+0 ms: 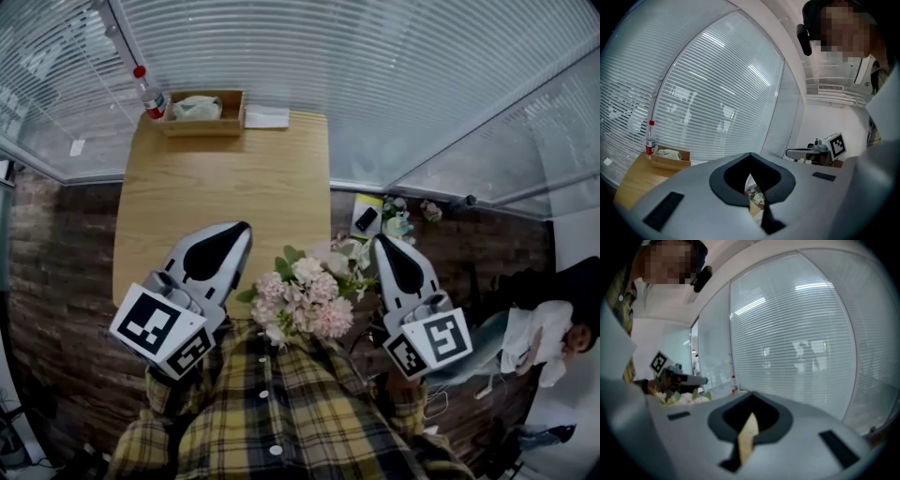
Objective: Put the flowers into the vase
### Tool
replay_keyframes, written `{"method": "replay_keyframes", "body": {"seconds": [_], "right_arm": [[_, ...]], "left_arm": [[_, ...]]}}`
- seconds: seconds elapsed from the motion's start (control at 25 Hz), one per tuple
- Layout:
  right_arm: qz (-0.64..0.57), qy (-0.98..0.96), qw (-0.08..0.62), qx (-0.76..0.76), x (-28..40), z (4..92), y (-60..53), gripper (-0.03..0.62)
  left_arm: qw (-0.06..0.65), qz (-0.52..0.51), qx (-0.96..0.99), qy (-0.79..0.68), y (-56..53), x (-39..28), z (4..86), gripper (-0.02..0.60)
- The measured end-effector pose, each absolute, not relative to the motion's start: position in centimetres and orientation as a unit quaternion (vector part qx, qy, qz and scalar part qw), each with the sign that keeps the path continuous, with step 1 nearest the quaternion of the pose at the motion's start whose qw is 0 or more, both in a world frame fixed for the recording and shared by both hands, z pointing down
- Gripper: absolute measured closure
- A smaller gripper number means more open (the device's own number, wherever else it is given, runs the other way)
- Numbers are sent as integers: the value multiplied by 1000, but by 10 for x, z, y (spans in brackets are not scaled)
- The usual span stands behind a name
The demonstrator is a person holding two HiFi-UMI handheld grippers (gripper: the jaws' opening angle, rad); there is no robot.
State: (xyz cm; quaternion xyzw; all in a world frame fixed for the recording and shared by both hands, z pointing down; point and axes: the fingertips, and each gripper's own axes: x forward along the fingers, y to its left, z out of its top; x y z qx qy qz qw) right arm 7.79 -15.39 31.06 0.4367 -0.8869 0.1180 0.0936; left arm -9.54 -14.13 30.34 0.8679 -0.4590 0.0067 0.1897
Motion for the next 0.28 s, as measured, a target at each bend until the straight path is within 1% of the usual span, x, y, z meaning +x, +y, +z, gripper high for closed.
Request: {"method": "replay_keyframes", "body": {"seconds": [0.28], "right_arm": [[119,-887,93,436,77,310,-153,581]], "left_arm": [[191,9,867,-459,-141,-97,303,572]]}}
